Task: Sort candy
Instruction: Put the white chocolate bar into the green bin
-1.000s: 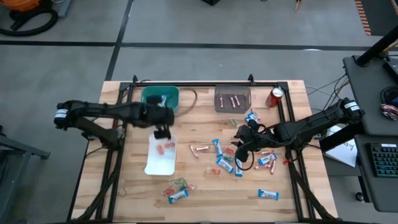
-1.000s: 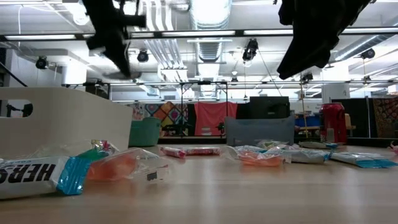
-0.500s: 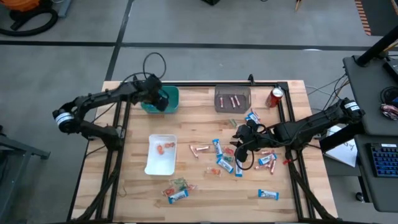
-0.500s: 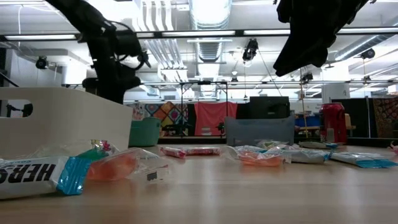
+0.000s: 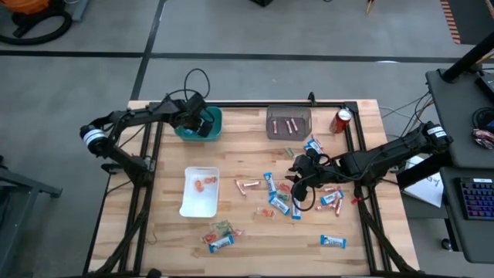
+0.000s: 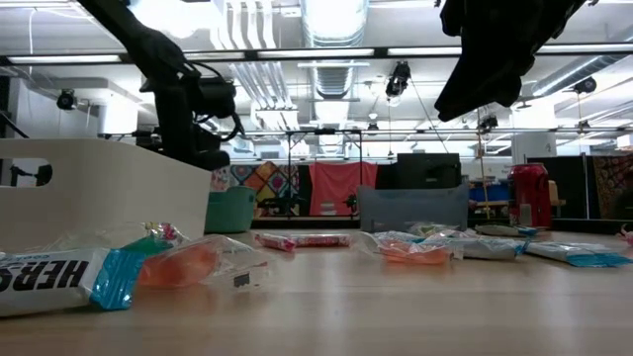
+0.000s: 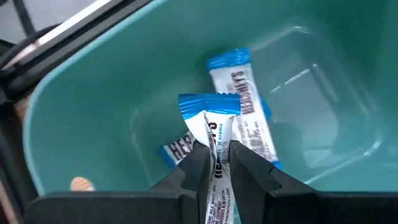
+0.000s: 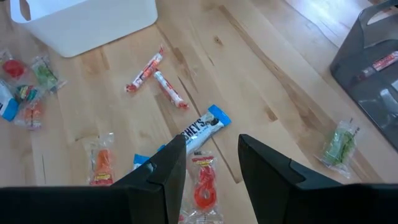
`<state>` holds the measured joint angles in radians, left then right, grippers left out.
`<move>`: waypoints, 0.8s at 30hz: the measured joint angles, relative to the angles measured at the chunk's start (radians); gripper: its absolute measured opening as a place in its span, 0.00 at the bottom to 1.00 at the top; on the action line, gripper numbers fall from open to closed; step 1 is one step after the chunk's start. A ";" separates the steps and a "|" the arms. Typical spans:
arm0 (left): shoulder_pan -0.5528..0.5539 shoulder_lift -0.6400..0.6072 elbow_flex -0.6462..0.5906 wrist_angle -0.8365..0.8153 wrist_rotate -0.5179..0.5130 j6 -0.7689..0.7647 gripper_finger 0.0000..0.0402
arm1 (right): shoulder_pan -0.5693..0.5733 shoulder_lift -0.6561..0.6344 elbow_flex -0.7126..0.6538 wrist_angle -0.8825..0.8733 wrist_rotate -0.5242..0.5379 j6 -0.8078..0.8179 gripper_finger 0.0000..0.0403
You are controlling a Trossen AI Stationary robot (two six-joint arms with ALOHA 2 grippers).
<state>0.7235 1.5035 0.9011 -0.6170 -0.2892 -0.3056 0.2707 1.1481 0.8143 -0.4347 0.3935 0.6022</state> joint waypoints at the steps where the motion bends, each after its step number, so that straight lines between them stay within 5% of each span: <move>1: 0.000 0.002 0.001 0.001 -0.011 -0.001 0.10 | 0.000 0.000 0.000 0.000 0.000 0.000 0.35; 24: -0.069 -0.063 0.002 -0.038 -0.013 0.052 0.42 | 0.000 0.000 0.000 0.000 0.000 0.020 0.35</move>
<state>0.6544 1.4403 0.9028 -0.6554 -0.3023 -0.2536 0.2707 1.1481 0.8143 -0.4351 0.3934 0.6219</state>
